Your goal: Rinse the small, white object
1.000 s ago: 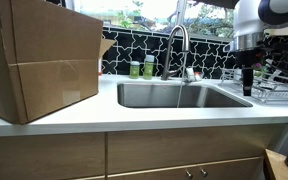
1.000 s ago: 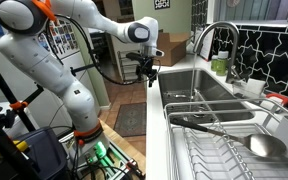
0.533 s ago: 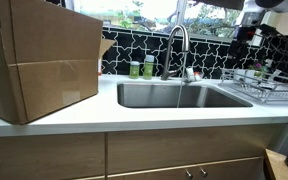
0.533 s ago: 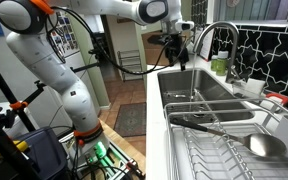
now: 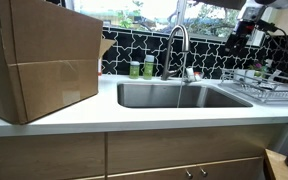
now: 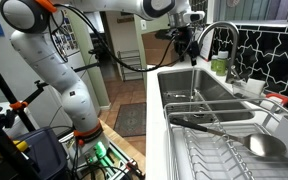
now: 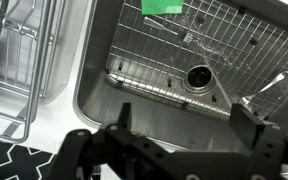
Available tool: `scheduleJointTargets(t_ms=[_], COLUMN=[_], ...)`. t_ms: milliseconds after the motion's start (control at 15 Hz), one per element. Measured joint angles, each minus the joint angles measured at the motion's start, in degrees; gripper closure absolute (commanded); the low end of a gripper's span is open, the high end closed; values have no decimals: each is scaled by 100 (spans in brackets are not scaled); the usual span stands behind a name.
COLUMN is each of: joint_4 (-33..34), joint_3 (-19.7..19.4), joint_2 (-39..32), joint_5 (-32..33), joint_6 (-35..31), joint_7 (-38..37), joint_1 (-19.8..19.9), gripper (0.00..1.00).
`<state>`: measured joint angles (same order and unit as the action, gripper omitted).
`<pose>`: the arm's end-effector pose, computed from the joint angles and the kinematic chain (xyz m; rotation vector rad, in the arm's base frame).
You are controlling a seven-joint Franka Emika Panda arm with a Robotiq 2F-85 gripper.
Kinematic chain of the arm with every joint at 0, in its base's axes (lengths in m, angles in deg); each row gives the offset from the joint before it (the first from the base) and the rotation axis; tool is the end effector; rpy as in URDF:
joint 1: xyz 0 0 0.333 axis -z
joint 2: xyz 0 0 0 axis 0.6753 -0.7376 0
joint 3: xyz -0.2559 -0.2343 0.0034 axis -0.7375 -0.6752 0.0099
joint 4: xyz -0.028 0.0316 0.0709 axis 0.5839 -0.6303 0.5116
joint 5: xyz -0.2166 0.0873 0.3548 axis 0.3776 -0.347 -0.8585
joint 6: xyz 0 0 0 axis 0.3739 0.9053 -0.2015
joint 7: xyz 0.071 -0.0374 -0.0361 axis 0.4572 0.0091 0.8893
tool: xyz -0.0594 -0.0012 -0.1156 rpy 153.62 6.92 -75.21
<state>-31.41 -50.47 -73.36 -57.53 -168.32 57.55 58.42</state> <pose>0.4141 -0.3249 0.5635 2.9852 -0.6548 0.2904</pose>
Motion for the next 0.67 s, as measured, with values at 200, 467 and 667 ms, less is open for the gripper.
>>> scheduleJointTargets(t_ms=[200, 467, 667], joint_4=[136, 1035, 1807], joint_3=[-15, -171, -215], joint_2=[-97, -989, -1897], joint_5=[3, -179, -586], joint_6=[0, -240, -479], joint_7=[-313, -733, -729], joint_1=[47, 170, 234], gripper=[0, 0, 0])
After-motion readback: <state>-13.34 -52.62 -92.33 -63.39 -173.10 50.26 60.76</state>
